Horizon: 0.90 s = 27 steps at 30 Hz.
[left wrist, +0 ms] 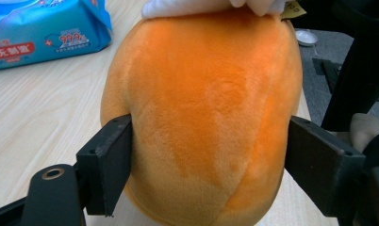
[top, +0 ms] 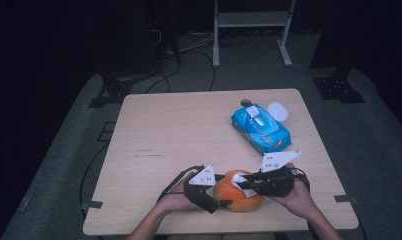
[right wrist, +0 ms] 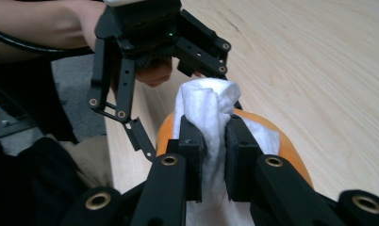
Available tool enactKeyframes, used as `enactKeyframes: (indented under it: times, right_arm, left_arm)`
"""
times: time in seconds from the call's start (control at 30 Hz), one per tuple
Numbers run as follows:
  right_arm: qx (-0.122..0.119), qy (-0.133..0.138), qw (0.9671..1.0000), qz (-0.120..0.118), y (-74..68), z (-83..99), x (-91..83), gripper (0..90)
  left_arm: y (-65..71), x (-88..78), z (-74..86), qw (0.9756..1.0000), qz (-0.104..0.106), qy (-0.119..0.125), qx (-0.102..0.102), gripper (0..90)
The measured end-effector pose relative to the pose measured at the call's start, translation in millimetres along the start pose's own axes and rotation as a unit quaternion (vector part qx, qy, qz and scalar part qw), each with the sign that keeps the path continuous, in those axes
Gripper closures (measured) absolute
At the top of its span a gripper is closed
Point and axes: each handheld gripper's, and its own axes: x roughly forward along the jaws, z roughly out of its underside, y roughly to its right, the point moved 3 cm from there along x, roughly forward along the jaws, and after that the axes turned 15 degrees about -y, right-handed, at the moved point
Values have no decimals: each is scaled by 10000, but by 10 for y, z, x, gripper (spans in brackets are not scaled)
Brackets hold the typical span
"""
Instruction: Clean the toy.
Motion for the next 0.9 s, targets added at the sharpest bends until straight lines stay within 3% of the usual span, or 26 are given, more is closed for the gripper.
enactKeyframes:
  times: [0.17, 0.3, 0.37, 0.43, 0.5, 0.57, 0.63, 0.9]
  right_arm:
    - [320, 26, 9990, 304, 144, 162, -123, 794]
    - [580, 73, 9980, 259, 220, 310, -169, 794]
    - [575, 116, 9981, 205, 206, 324, -152, 795]
    - [493, 128, 9985, 183, 183, 294, -128, 795]
    - [370, 133, 9992, 121, 146, 237, -98, 794]
    - [240, 90, 9995, 166, 117, 186, -73, 793]
    - [211, 69, 9994, 282, 121, 174, -72, 794]
    - [578, 57, 9977, 352, 212, 393, -161, 798]
  left_arm:
    - [-23, 3, 20, 10000, 32, 9, -42, 214]
    - [-25, -6, 4, 10000, 59, 2, 0, 211]
    - [-44, -48, -44, 10000, 32, 21, 16, 183]
    - [-55, -69, -95, 9997, 28, 259, -31, 149]
    - [-42, -57, -133, 9995, 15, 315, -1, 134]
    - [-36, -34, -133, 9996, -19, 264, 0, 159]
    - [-56, -29, -98, 9994, 3, 303, -174, 228]
    - [-82, -42, -57, 9991, 14, 283, -309, 250]
